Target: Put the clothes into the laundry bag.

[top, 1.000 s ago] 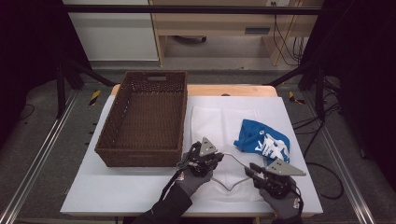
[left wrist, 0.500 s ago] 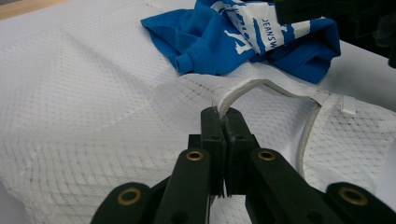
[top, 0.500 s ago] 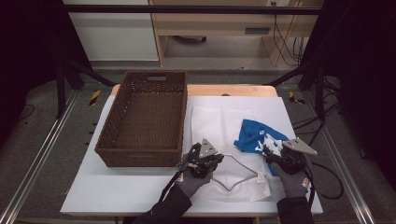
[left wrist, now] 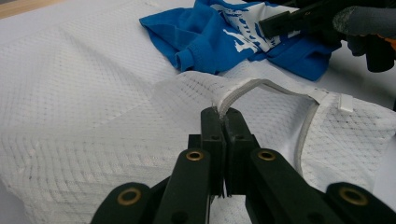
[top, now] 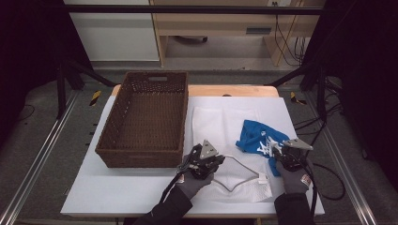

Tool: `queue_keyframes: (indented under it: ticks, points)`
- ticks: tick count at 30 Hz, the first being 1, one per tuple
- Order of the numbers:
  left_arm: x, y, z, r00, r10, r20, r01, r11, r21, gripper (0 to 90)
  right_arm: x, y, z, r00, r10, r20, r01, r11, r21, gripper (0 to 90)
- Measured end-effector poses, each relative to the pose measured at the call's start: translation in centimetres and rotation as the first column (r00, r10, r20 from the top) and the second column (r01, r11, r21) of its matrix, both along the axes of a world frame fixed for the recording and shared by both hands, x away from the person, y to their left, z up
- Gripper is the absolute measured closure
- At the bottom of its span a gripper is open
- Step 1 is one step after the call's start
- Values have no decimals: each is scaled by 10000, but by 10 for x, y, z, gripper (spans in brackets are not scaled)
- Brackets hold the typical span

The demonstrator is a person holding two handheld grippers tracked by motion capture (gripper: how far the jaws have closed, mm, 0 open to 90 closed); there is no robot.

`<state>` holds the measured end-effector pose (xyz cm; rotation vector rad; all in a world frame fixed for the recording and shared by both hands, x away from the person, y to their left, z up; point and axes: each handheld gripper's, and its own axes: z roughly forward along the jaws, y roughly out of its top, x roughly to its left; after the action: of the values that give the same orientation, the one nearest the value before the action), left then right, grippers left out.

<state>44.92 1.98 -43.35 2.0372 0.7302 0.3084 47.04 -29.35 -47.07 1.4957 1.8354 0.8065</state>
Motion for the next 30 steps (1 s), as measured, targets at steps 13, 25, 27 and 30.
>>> queue_keyframes:
  ticks: [13,25,27,30]
  points:
    - [5,-3,5,9999,115,-90,-115,9999,-34,885,-48,7,48,9409,2041,2701,-2506,9564,1502,728]
    - [10,-6,7,9989,340,-338,-343,9994,-84,885,-87,62,60,8259,4685,3137,-5190,8492,980,720]
    - [11,-6,7,9985,378,-389,-382,9992,-93,886,-90,72,55,8113,5055,2937,-5478,8328,796,719]
    - [12,-6,7,9978,442,-495,-448,9989,-113,886,-89,83,45,7967,5497,2511,-5803,8119,639,717]
